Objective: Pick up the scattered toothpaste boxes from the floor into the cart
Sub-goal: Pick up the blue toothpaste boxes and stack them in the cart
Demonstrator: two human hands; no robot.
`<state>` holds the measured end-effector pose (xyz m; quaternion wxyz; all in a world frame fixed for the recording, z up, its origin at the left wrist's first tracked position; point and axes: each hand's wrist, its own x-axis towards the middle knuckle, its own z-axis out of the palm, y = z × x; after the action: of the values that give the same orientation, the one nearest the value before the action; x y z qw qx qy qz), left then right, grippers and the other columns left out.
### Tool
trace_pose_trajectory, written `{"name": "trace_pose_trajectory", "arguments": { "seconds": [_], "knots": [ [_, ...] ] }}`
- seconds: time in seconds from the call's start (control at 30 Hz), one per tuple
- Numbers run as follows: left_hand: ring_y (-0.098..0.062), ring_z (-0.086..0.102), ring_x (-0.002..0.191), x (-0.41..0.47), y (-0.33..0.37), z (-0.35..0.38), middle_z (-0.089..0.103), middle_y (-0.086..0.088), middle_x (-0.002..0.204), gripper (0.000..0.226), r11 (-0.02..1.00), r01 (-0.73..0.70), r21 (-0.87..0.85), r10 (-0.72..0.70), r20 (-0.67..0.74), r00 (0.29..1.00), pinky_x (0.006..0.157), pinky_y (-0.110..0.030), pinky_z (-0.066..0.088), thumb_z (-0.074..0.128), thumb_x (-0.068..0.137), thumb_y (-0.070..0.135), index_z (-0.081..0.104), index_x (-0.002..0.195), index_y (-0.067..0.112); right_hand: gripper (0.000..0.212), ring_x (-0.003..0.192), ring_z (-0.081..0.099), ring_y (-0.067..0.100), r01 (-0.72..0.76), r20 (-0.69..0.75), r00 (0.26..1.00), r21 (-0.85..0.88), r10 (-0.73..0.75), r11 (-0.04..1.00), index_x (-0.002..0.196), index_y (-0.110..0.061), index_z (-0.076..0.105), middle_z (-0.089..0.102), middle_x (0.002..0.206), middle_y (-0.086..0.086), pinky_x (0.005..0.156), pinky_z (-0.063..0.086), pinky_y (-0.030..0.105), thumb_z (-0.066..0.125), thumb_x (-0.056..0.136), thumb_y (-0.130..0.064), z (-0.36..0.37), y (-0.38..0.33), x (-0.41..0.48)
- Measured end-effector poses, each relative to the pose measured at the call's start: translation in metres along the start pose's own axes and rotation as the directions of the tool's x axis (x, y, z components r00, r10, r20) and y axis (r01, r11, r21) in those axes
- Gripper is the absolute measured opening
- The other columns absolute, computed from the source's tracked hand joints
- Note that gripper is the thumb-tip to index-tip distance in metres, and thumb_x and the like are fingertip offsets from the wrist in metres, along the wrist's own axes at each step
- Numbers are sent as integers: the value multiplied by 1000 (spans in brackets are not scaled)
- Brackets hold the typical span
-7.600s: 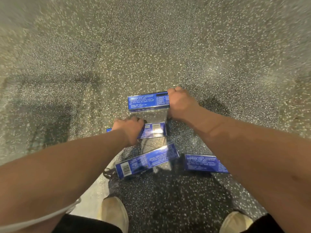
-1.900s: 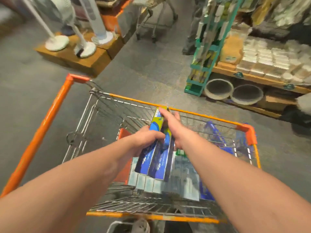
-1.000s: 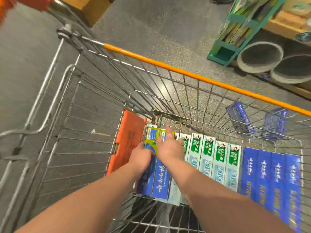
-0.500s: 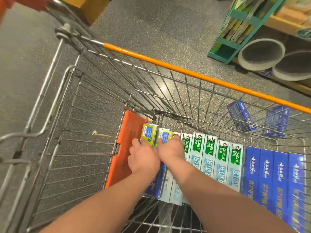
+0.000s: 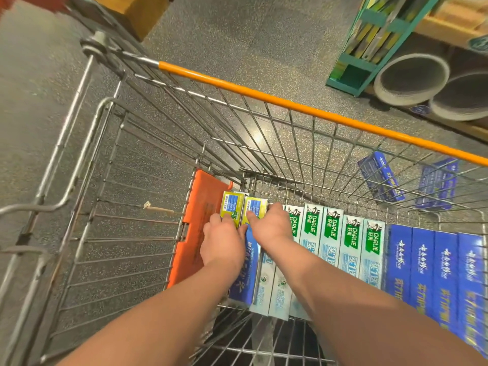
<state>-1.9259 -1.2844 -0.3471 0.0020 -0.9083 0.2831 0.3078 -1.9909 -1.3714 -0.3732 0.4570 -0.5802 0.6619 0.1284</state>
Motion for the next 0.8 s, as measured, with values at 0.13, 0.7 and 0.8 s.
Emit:
{"name": "trace_pose_trajectory", "arguments": {
  "seconds": [0.13,0.7,0.8],
  "knots": [
    [-32,49,118,-5,1,-4,49,-8,124,42,1000,2,-8,-2,1,1000,80,-42,45,50,103,49,59,120,12,67,111,64,36,1,-7,1000,-7,-1,1000,133,-9,48,60,129,14,93,54,44,65,90,-57,-9,3,-4],
    [-34,66,107,-162,87,-175,69,-11,116,56,912,-402,85,401,33,916,91,-43,56,50,81,71,62,103,20,77,129,57,35,253,-198,946,-47,-257,966,143,-13,51,59,142,15,105,47,40,60,88,-67,-201,28,-215],
    [-30,67,111,-217,103,-191,71,-6,121,64,801,-578,156,571,93,816,93,-37,54,49,80,73,65,119,25,87,128,58,31,232,-295,928,-17,-227,973,147,-18,49,60,143,11,106,47,41,60,82,-75,-224,69,-282]
  ]
}}
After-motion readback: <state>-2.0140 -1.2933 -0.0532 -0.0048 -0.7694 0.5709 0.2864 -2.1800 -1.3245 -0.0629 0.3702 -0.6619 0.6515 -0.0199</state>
